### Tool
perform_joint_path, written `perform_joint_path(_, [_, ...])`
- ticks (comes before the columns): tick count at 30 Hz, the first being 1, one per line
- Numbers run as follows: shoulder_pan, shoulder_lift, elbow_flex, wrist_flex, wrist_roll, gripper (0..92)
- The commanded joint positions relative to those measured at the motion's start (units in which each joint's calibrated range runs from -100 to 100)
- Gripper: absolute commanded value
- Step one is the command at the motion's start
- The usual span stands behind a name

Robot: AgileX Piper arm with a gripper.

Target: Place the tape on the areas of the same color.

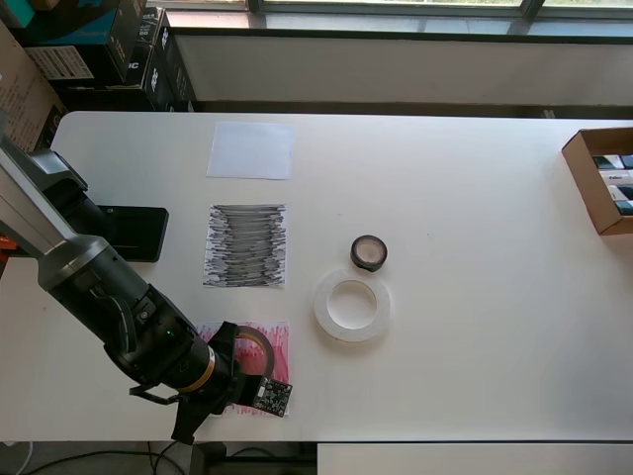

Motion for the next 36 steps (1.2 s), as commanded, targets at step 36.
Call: perform_joint_path(36, [10.11, -0.39, -18.67, 5.07, 8.38, 58.1])
